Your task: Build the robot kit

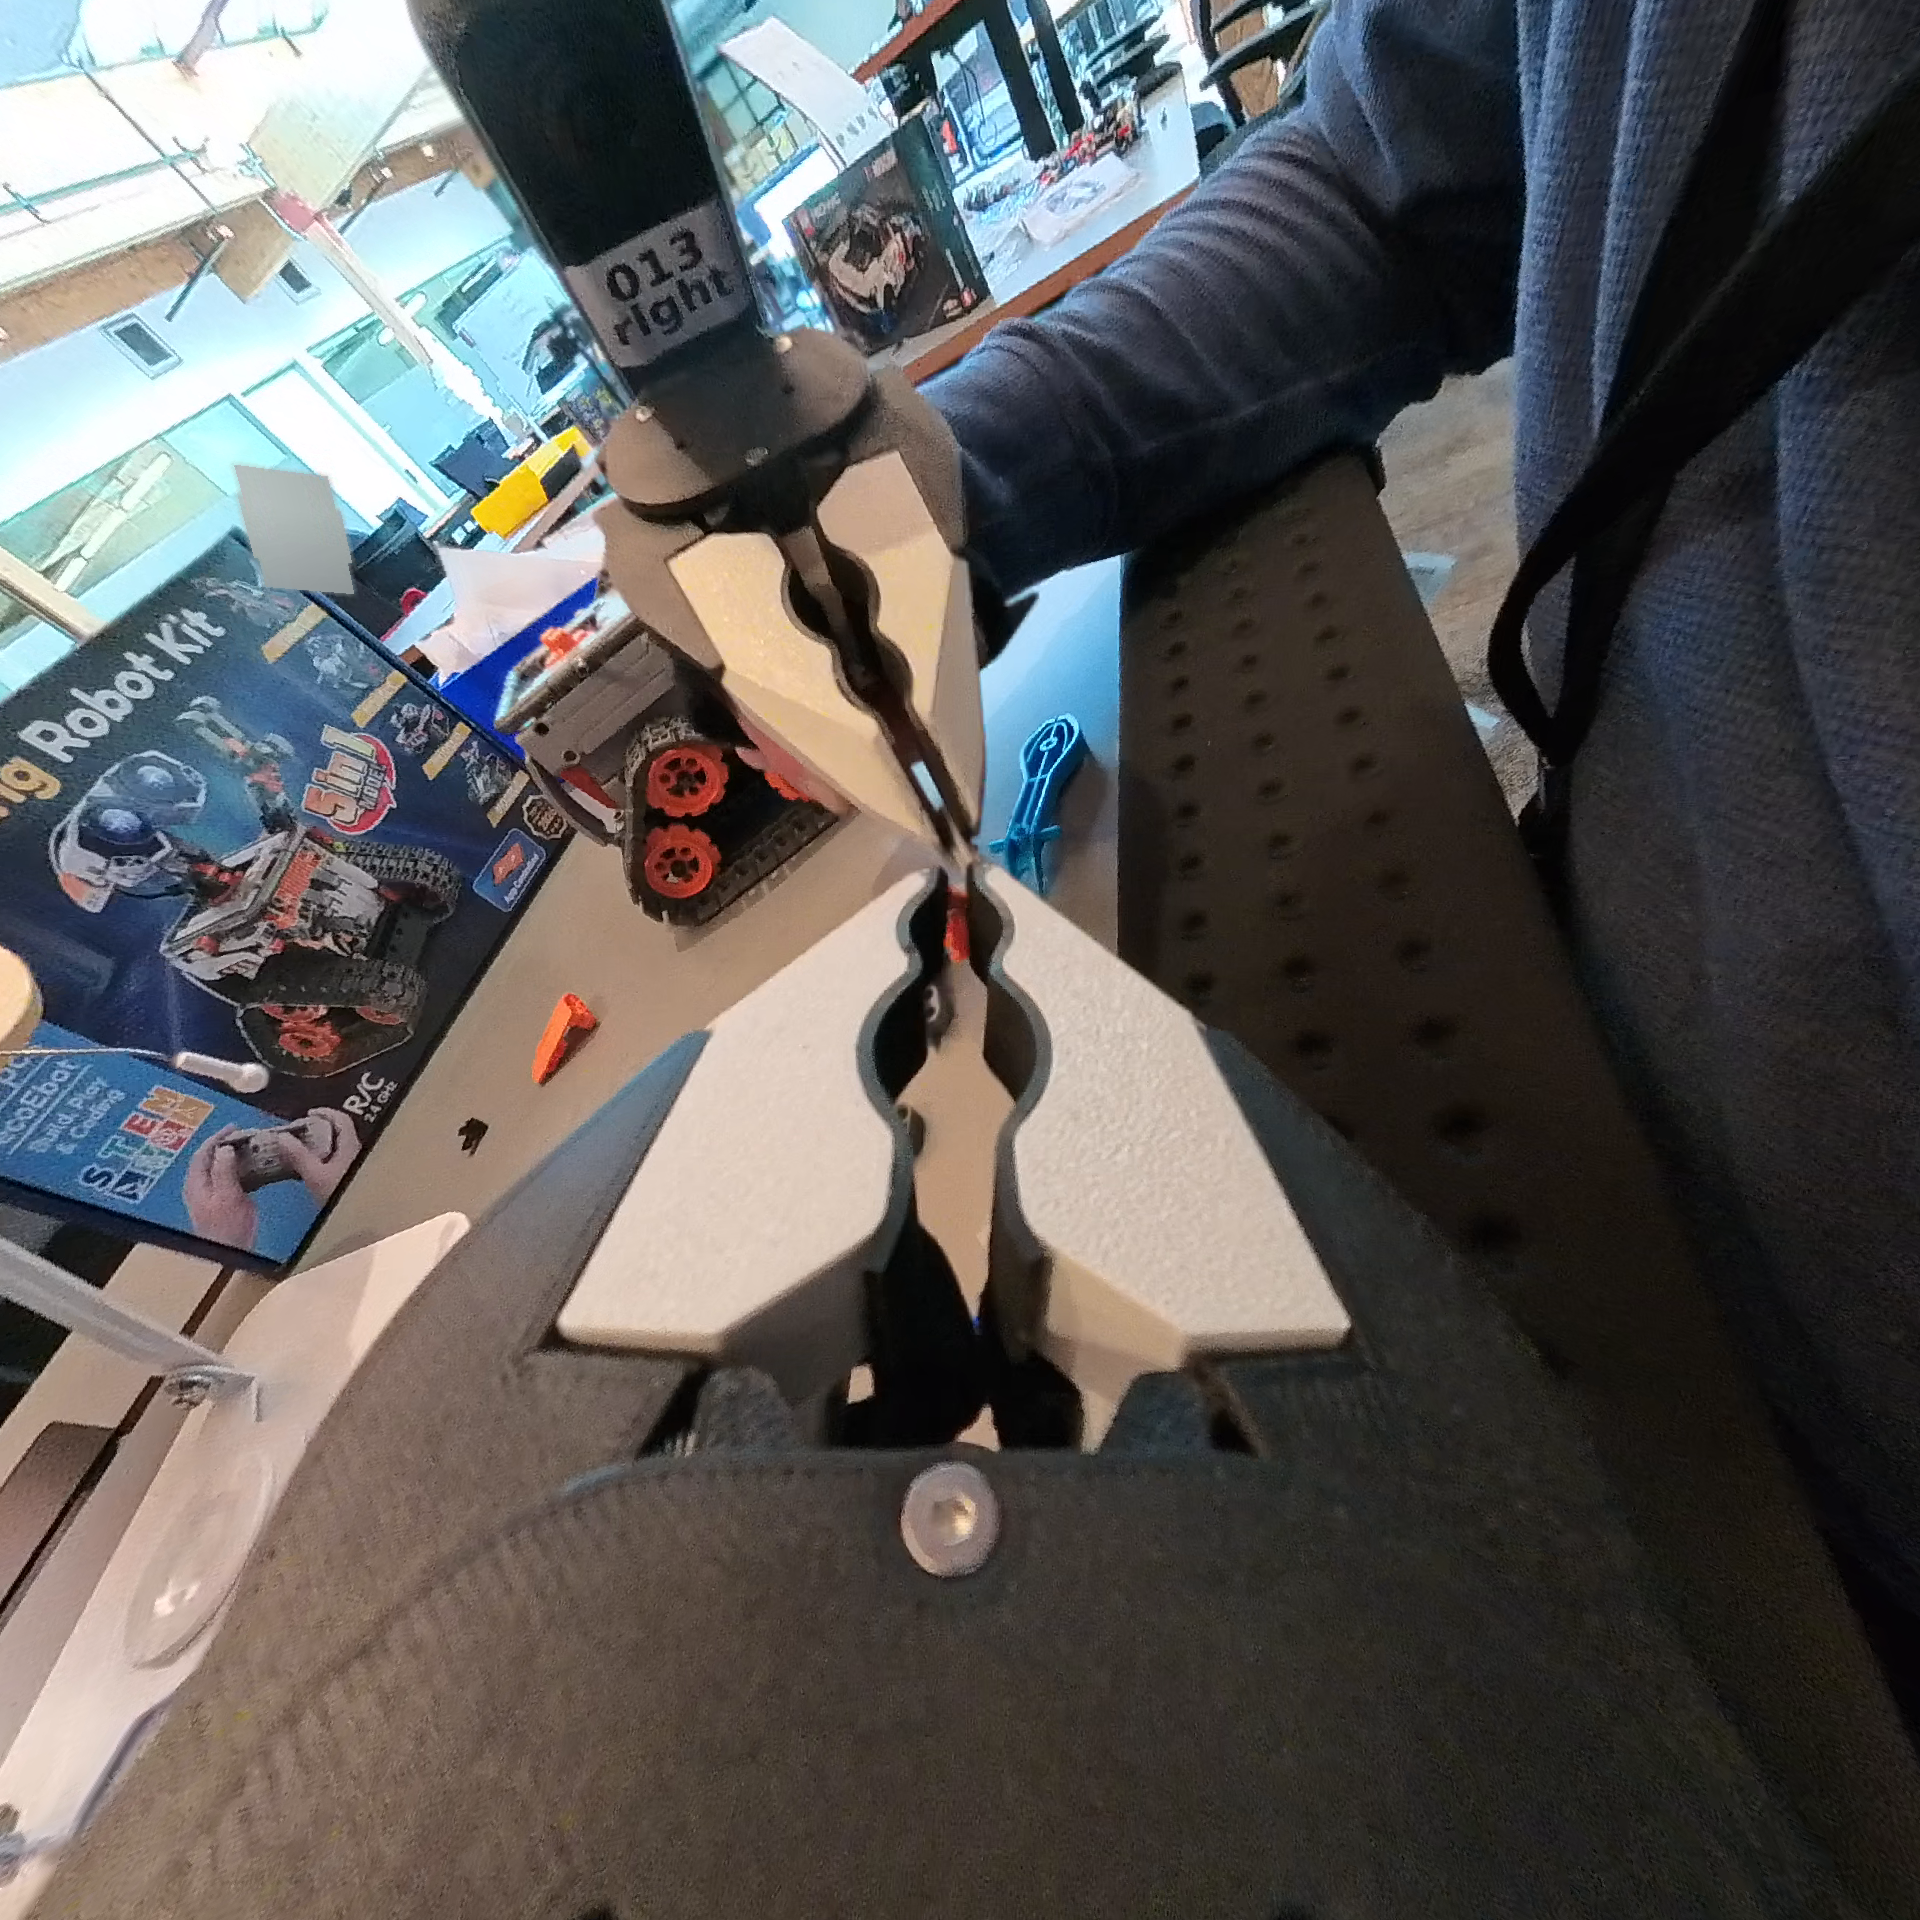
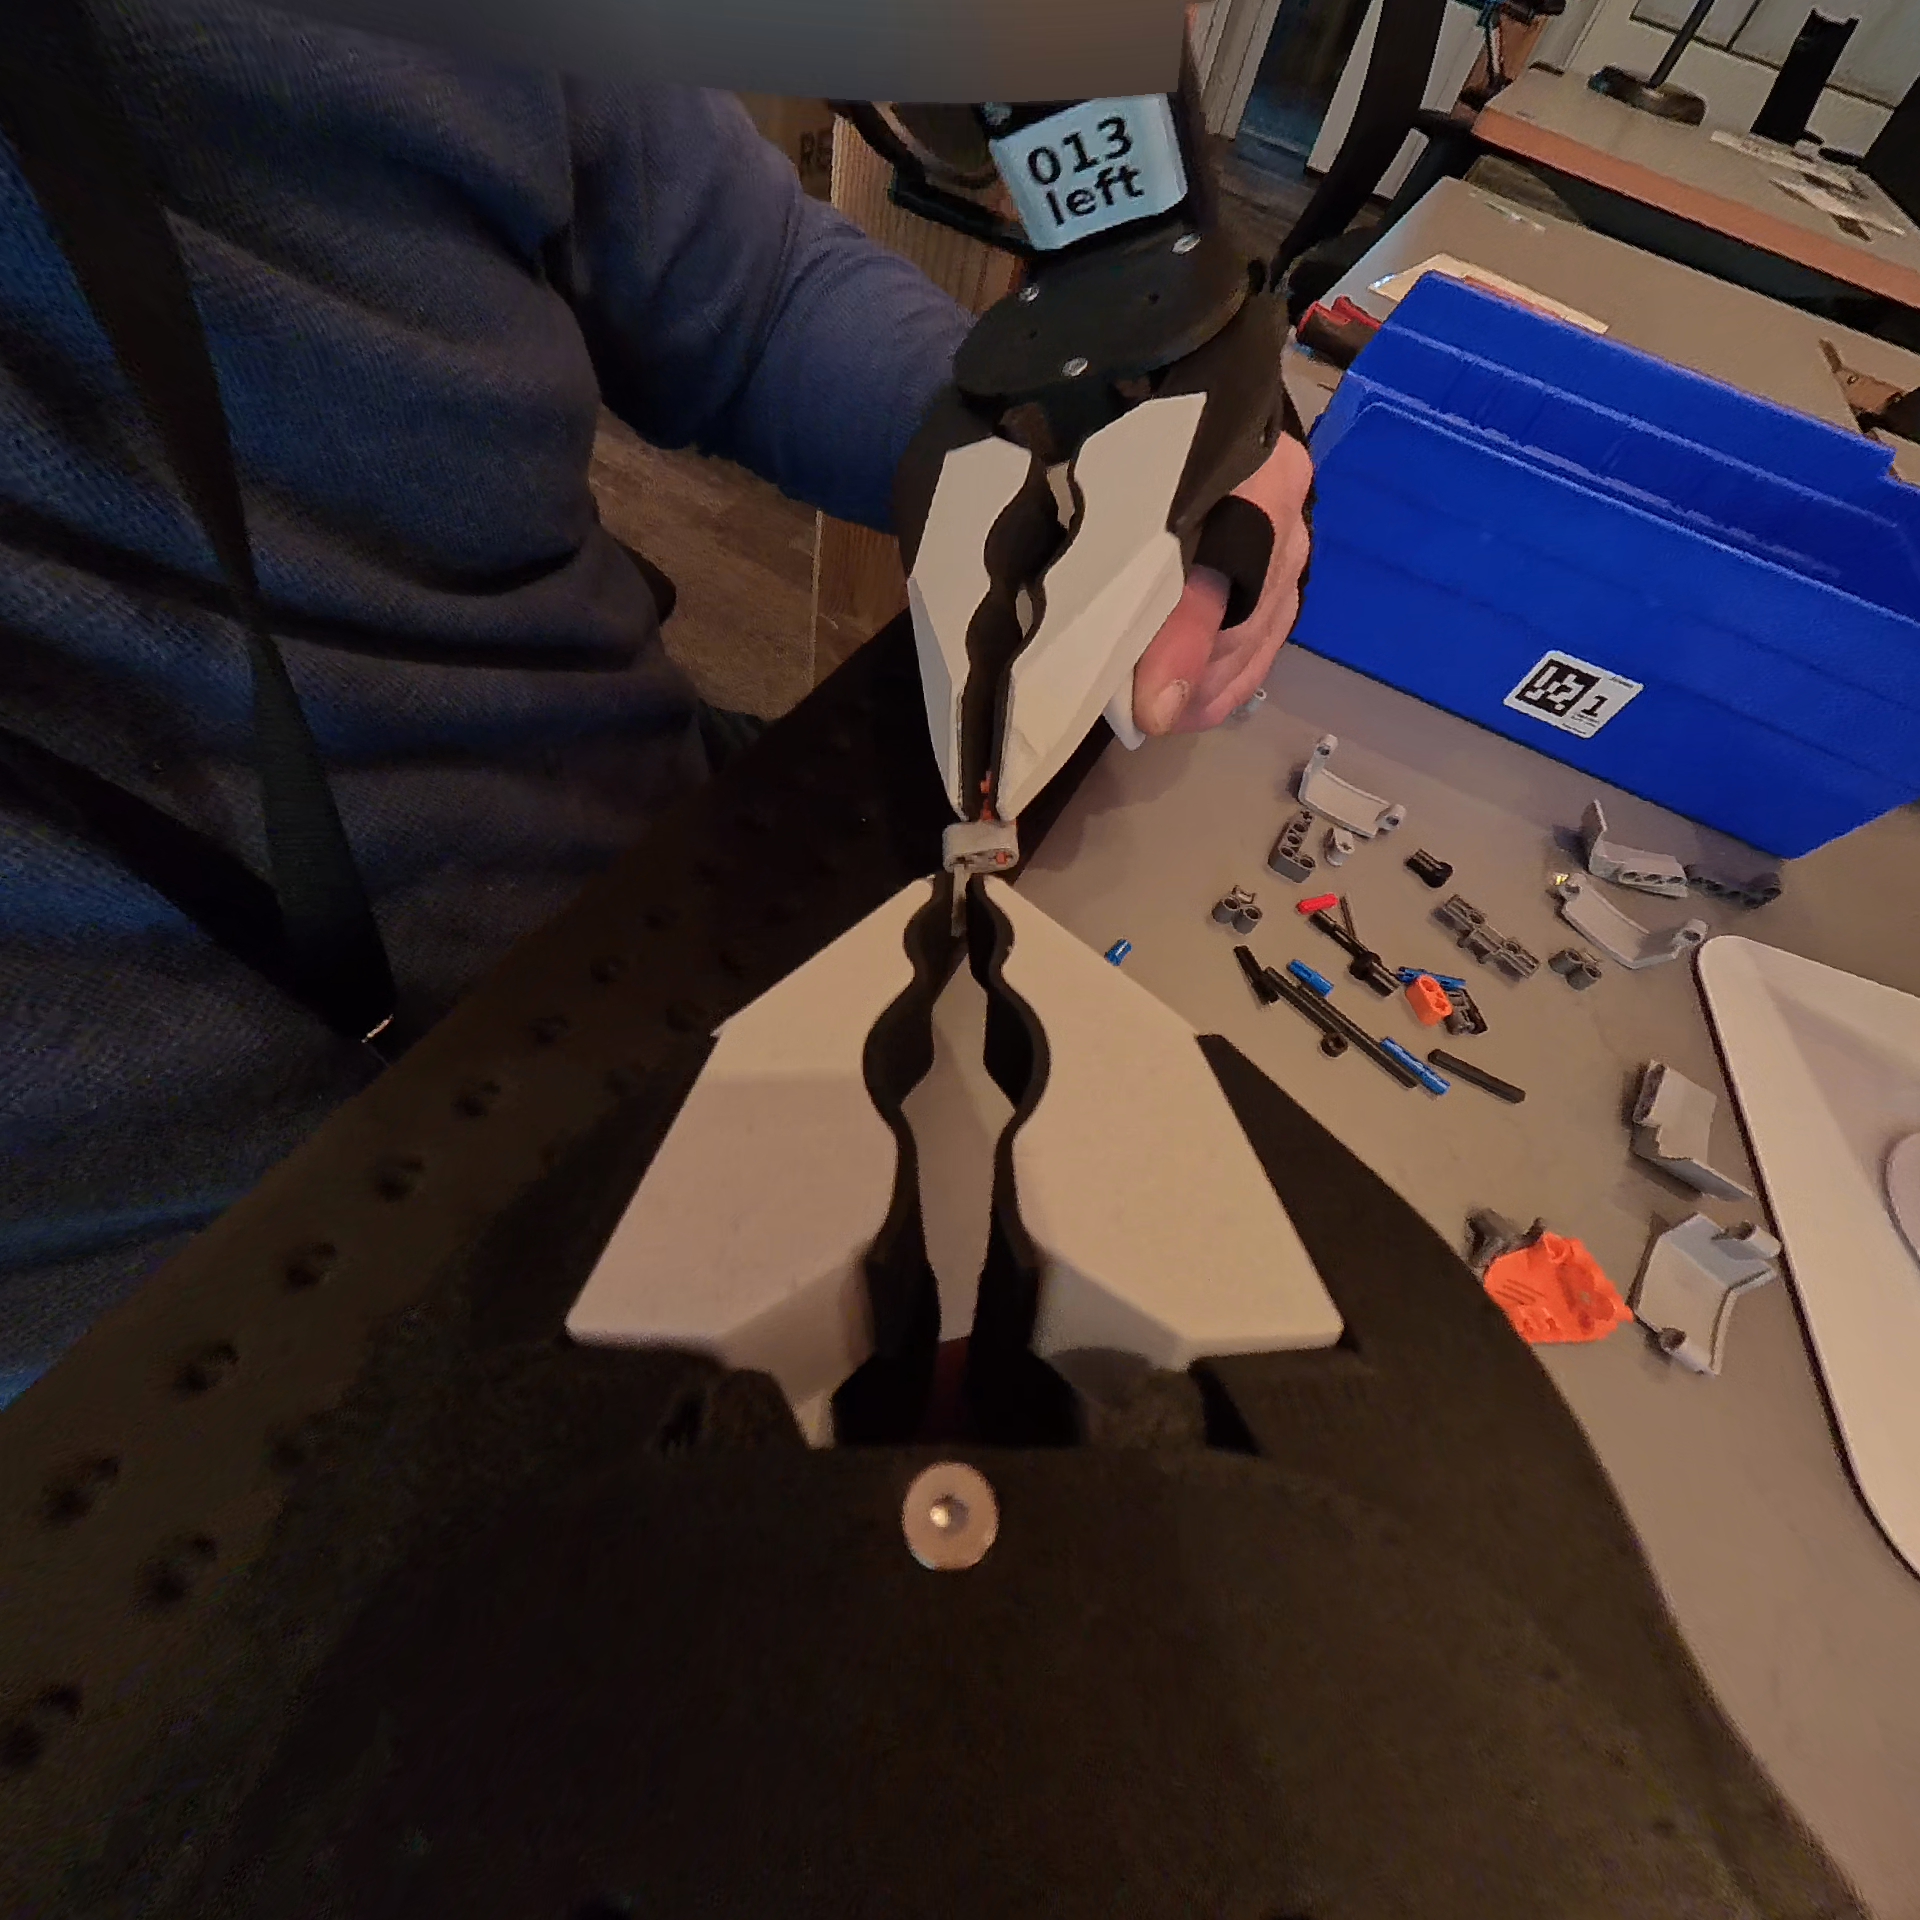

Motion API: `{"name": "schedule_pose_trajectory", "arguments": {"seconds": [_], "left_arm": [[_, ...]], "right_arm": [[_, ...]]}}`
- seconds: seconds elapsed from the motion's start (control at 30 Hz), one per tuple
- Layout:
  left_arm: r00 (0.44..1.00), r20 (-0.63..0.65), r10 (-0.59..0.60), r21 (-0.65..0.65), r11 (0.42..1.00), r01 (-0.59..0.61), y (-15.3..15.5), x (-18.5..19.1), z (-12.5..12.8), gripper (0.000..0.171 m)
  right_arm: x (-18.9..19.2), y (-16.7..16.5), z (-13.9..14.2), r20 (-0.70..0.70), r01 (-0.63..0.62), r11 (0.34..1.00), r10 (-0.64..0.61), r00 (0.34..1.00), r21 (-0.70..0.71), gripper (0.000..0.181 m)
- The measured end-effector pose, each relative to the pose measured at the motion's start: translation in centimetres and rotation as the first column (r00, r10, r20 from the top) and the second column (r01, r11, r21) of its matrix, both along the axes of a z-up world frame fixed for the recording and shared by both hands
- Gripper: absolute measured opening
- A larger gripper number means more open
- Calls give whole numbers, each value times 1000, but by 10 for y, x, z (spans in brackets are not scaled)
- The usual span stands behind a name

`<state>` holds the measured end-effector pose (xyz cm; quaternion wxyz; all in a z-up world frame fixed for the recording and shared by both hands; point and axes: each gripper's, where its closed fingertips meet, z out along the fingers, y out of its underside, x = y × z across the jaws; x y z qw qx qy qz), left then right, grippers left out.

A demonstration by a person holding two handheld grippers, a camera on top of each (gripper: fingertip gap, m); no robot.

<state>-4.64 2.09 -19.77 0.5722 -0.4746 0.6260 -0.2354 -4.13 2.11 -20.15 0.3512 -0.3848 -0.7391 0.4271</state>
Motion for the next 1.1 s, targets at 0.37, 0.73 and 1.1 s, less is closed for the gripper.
{"name": "schedule_pose_trajectory", "arguments": {"seconds": [0.37, 0.73, 1.1], "left_arm": [[987, -161, 27, -121, 991, -47, 13, 1, -38, 2], [908, -414, 63, -219, 961, -167, 36, -3, -88, 7], [851, -505, 142, -266, 913, -310, 38, -4, -92, 24]], "right_arm": [[4, 9, -23, 102, 36, 998, -40, 994, 42, 0], [11, 24, -43, 187, 103, 992, -114, 976, 68, 0], [14, 27, -45, 185, 120, 991, -128, 974, 51, 0]]}}
